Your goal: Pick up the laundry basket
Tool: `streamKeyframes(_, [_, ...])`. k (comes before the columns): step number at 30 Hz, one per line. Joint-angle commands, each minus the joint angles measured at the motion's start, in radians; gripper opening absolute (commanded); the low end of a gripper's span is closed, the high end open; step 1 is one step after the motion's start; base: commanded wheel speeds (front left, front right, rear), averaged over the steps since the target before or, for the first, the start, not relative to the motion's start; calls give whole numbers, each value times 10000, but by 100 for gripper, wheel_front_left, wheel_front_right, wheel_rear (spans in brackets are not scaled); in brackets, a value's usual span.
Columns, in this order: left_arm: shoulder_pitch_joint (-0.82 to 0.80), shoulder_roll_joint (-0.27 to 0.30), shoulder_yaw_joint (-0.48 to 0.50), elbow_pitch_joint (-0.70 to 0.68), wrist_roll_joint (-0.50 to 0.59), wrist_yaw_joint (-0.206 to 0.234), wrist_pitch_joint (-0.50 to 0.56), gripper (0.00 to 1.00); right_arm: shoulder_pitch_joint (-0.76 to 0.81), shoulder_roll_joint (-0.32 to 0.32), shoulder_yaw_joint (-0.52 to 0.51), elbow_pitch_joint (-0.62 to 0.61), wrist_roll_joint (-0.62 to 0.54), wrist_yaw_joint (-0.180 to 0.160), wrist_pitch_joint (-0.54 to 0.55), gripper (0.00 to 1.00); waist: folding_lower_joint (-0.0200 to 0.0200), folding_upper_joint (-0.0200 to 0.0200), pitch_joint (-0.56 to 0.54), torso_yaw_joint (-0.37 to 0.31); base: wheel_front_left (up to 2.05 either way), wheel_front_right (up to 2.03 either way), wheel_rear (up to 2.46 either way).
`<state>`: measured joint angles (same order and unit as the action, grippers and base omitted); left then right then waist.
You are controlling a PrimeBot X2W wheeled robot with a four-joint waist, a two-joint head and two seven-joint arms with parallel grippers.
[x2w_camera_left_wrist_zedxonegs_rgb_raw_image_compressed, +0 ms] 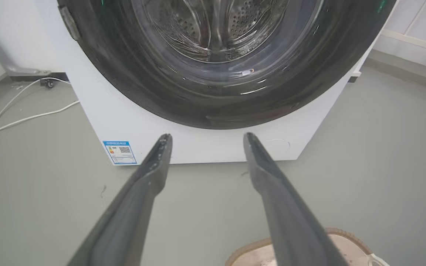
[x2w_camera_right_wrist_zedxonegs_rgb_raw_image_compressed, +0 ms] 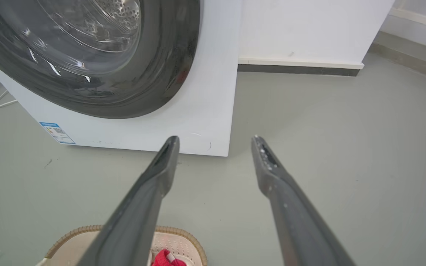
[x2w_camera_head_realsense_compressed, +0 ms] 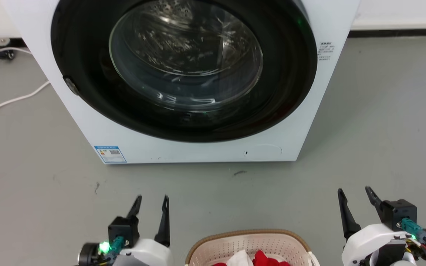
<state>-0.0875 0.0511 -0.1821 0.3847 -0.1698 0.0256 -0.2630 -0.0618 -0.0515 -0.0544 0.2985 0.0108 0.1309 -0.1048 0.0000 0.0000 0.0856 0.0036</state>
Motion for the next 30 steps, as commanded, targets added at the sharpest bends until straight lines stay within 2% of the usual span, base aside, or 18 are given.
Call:
streamKeyframes(1, [58, -9, -83, 234, -142, 29, -27, 100, -126, 21, -28, 148, 6, -3, 0, 100, 0, 0, 178, -17, 0, 0, 0])
streamKeyframes(6, [-112, -8, -562, 1396, -864, 65, 77, 100, -278, 18, -150, 922, -65, -3, 9, 100, 0, 0, 542, -35, 0, 0, 0])
streamKeyframes(15, [-627, -8, -1314, 3110, -2195, -119, 690, 100, -767, -40, -207, 2273, -36, -3, 88, 100, 0, 0, 1078, -21, 0, 0, 0])
streamKeyframes(23, [-1291, -7, -1999, 4642, -3364, -314, 1759, 100, -1412, -329, 308, 3857, 539, -3, 661, 100, 0, 0, 1658, 3, 0, 0, 0])
streamKeyframes(30, [-1946, -7, -2442, 5744, -4103, -384, 2262, 100, -2032, -630, 931, 5173, 1262, -5, 1438, 100, 0, 0, 2202, 13, 0, 0, 0])
